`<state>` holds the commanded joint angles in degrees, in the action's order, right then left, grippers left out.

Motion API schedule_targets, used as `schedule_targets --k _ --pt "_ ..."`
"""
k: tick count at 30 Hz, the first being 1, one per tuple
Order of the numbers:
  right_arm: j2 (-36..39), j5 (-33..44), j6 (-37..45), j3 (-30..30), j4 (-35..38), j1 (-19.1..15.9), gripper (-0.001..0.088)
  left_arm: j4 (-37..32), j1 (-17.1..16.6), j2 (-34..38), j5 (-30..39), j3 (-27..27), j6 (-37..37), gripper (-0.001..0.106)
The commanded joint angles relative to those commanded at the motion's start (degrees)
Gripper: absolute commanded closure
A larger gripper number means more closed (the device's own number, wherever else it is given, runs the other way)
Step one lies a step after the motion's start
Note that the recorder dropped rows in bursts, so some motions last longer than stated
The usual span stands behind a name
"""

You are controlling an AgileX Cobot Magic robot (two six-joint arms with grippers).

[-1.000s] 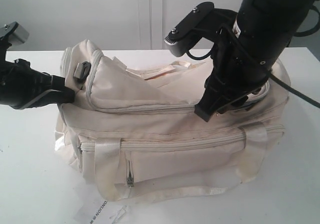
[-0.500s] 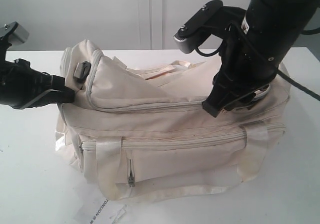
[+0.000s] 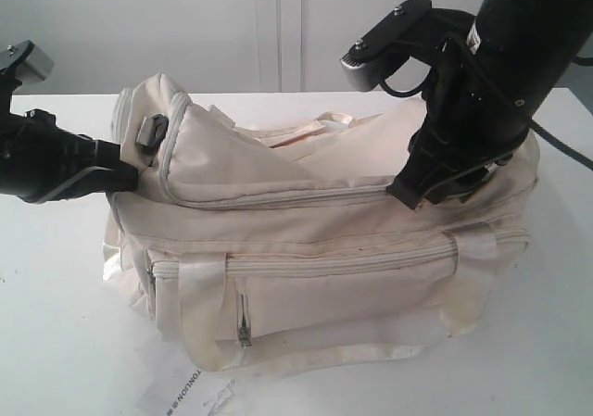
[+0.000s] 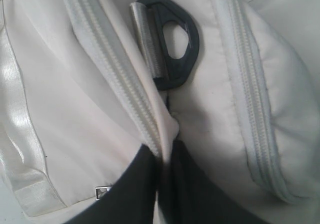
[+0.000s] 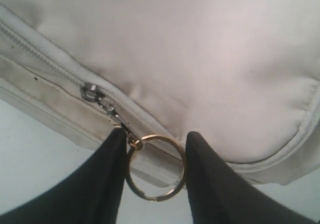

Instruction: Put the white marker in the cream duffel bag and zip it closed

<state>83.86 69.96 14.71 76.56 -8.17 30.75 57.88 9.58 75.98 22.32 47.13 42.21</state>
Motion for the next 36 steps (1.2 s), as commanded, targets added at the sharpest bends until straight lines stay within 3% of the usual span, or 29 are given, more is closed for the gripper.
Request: schedule_targets --k 4,6,8,13,15,19,21,23,26,30,36 --pt "0.00 0.00 0.00 0.00 0.21 0.00 0.0868 0.00 0.00 0.00 2.09 0.52 0.26 0.105" --pt "0.00 0.00 0.00 0.00 0.63 0.00 0.0868 -0.72 0.00 -0.13 4.13 1.57 1.78 0.099" --pt "0.00 0.00 0.00 0.00 0.77 0.00 0.0868 -1.97 0.00 -0.73 5.90 2.78 2.84 0.088" --pt "0.00 0.00 0.00 0.00 0.97 0.00 0.0868 -8.97 0.00 -4.18 6.64 4.30 2.78 0.050" --pt "0.00 0.00 0.00 0.00 1.34 0.00 0.0868 -10.07 0.00 -6.20 6.49 4.30 2.78 0.040" --pt "0.11 0.00 0.76 0.00 4.42 0.00 0.0868 -10.21 0.00 -11.22 5.86 4.30 5.03 0.037" --pt "0.22 0.00 2.04 0.00 6.19 0.00 0.0868 -6.83 0.42 -13.59 7.51 4.30 8.84 0.037" --pt "0.22 0.00 2.91 0.00 7.45 0.00 0.0868 -0.59 2.83 -14.62 12.10 4.30 18.26 0.037" --pt "0.22 0.00 3.35 0.00 8.62 0.00 0.0868 4.54 9.47 -13.31 17.23 4.30 33.04 0.037" --pt "0.22 0.00 3.35 0.00 8.62 0.00 0.0868 5.14 17.18 -10.06 8.63 4.30 36.37 0.038" --pt "-1.22 0.00 4.54 0.00 8.17 0.00 0.0868 16.31 26.39 -2.49 1.06 4.30 49.23 0.040"
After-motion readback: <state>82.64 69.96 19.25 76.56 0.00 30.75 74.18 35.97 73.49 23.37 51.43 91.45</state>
